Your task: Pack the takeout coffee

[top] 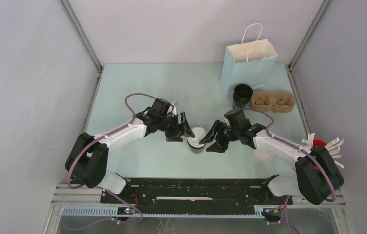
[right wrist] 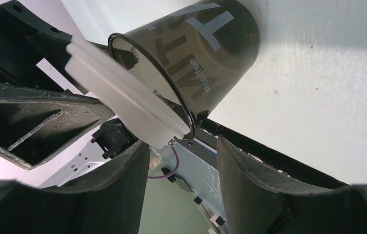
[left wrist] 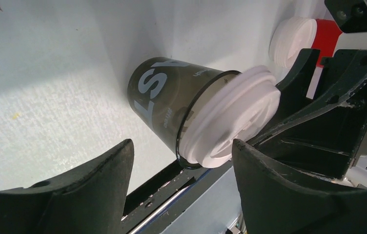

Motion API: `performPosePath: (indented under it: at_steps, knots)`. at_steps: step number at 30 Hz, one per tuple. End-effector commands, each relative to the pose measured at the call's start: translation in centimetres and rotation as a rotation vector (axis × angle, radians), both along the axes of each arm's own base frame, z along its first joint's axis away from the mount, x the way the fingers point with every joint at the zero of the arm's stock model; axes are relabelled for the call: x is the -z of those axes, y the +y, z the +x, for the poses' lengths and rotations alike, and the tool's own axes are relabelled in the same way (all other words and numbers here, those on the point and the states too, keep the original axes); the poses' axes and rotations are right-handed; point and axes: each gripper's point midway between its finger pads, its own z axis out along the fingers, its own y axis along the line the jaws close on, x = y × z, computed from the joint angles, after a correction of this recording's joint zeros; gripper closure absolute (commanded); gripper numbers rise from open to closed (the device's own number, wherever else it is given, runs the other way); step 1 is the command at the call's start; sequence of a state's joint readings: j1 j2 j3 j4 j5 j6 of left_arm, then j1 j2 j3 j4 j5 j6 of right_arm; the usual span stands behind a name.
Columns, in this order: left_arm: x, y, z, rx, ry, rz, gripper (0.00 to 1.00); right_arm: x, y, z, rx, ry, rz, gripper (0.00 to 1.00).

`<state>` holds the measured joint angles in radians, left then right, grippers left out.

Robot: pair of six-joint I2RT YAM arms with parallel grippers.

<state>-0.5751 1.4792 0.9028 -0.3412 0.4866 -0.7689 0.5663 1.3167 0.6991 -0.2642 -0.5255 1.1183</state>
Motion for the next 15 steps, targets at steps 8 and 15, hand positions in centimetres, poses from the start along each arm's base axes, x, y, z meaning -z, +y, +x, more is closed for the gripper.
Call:
performPosePath:
  at_steps: [8, 15]
  knots:
    - [-1.2, -0.8, 0.8, 0.012, -0.046, -0.028, 0.33, -0.9, 0.7, 0.8, -0.087, -0.115, 0.002, 0.35]
    - [-1.0, -0.5, 0.6, 0.028, -0.053, -0.007, 0.37, -2.6, 0.1, 1.7, -0.139, -0.224, -0.076, 0.22]
